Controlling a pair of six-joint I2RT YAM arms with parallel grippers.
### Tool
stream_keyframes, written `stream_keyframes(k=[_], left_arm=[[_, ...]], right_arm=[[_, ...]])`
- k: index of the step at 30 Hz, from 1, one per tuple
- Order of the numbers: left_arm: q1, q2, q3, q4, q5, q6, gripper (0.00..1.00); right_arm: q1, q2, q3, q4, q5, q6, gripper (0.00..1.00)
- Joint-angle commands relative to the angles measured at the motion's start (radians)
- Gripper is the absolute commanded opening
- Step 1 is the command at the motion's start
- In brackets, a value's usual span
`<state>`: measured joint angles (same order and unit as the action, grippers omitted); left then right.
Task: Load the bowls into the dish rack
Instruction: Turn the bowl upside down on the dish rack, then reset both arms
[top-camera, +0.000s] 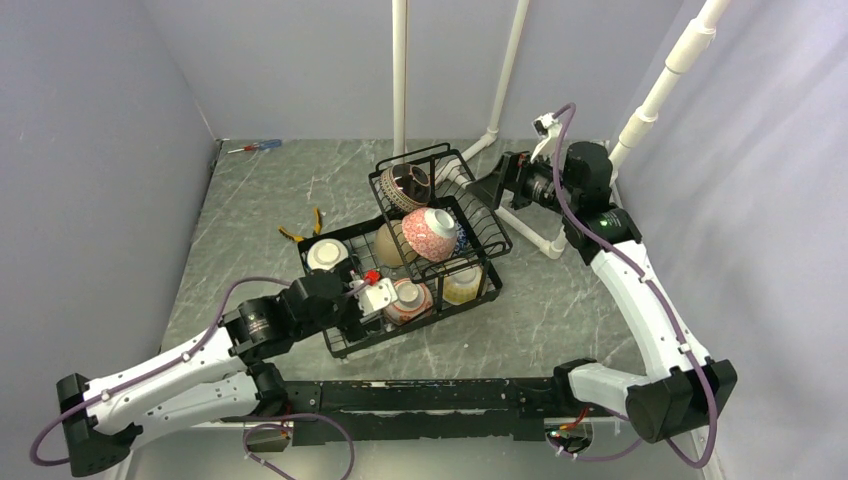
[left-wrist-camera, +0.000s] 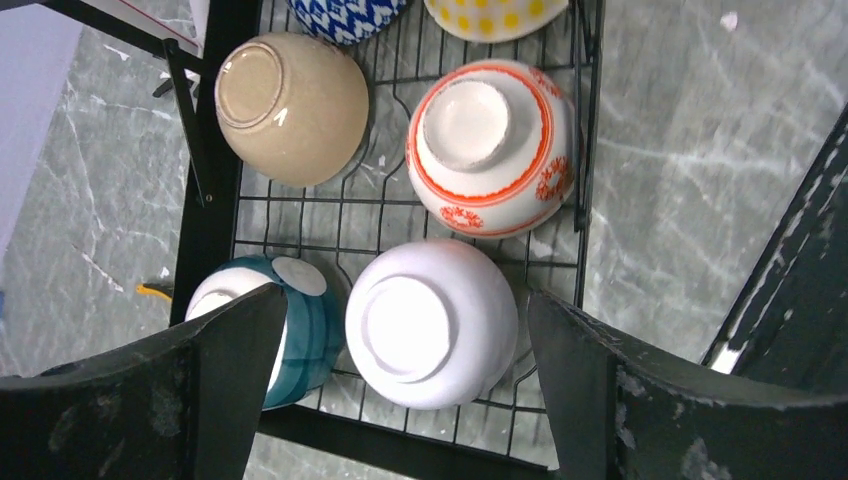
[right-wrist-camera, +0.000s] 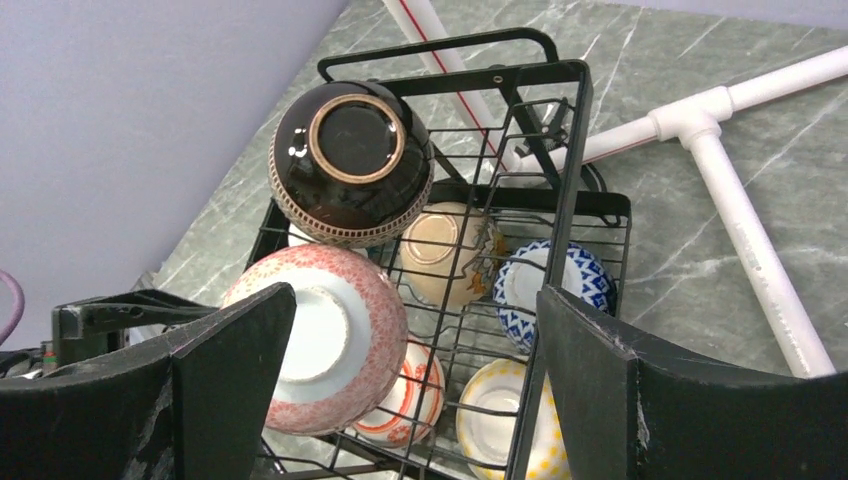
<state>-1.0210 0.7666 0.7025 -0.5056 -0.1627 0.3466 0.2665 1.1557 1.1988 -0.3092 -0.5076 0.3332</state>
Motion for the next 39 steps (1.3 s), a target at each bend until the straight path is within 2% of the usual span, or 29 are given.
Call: stream_keyframes(k=[1,5,12,20,24,26,32,35,39], left_arm=[[0.028,-0.039,-0.008,0.1,0.008,-0.142,0.95],[0.116,-0.062,-0.012,0.125,0.018,-0.244,0.95],[0.464,-0.015,0.0,0.158,0.3,-0.38,0.95],[0.835,0.072,-0.059,0.391,0.662,-0.58,0.95],[1.024,0.101,-0.105,0.551,0.768,-0.714,0.95],[1.095,0.108,-0.123,0.605,0.759,-0.759,0.95],[1.209,0.107,-0.166,0.736,0.636,-0.851,0.95],[1.247,0.126,-0.175,0.811,0.596,-0.911,0.95],[1.26,0.156,-0.157,0.846,0.544,-0.914,0.95]], right_arm=[[-0.031,0.019,-0.018,0.092,-0.042,0.036,0.96],[-0.064,0.029,-0.043,0.129,-0.051,0.072,0.99],[-0.098,0.035,-0.076,0.162,-0.039,0.11,0.99],[-0.121,0.009,-0.155,0.191,0.128,0.127,1.0],[-0.132,-0.011,-0.221,0.215,0.253,0.142,1.0],[-0.142,-0.022,-0.258,0.229,0.308,0.153,1.0],[-0.185,-0.07,-0.407,0.304,0.42,0.201,1.0],[-0.202,-0.083,-0.515,0.389,0.491,0.218,1.0],[-0.233,-0.076,-0.646,0.51,0.577,0.259,0.99]])
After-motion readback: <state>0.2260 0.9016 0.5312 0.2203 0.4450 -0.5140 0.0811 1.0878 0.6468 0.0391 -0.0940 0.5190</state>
